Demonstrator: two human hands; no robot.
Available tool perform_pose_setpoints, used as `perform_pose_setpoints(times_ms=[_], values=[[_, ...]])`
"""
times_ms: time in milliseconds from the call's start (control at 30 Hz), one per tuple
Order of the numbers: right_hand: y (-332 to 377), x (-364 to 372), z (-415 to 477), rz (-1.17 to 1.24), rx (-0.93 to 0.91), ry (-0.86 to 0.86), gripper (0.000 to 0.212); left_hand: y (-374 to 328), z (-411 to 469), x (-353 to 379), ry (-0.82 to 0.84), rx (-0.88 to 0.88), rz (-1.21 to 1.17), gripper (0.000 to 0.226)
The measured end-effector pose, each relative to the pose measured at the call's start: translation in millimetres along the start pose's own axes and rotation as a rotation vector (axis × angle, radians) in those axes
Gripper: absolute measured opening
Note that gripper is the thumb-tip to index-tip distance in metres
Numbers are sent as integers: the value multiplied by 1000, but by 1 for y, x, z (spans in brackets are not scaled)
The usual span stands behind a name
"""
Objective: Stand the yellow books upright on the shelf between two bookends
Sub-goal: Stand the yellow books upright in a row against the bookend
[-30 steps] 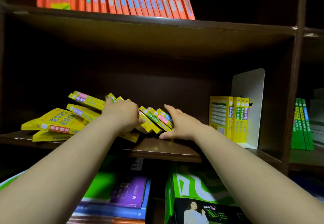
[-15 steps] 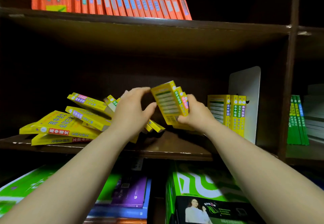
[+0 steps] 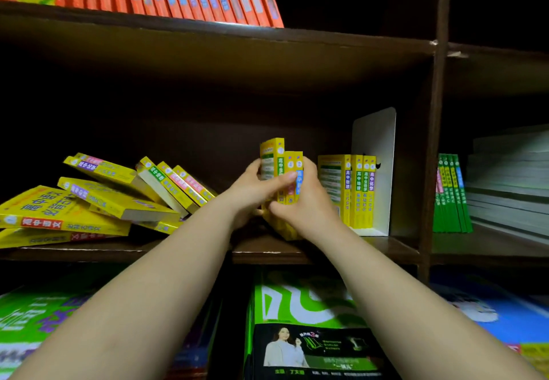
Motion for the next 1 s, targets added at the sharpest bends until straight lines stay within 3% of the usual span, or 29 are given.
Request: perform_pose_setpoints(times_ms=[100, 233, 300, 533, 667, 1000], values=[[-8, -1, -4, 124, 61, 100, 96, 5, 1, 3, 35, 1, 59, 53], [-21, -14, -11, 61, 129, 194, 79, 15, -2, -3, 4, -51, 276, 87], [-23, -15, -15, 11, 141, 224, 73, 17, -3, -1, 19, -29, 323, 92], [-15, -9, 4, -138, 69, 202, 79, 4, 11, 10, 17, 66, 243, 56], [-24, -27, 25, -162, 96, 183, 76, -10, 31, 28, 20, 75, 222, 60], [-57, -43, 32, -188, 172, 147, 70, 8, 65, 65, 277, -63, 201, 61]])
Point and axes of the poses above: each hand's wrist, its own z-axis towards the middle knuckle, its own x-axis out of the palm, y = z × x, the point moved 7 cm from there along z, towards the middle knuckle, and after that the axes turned 10 degrees about z, right-handed, at the moved point
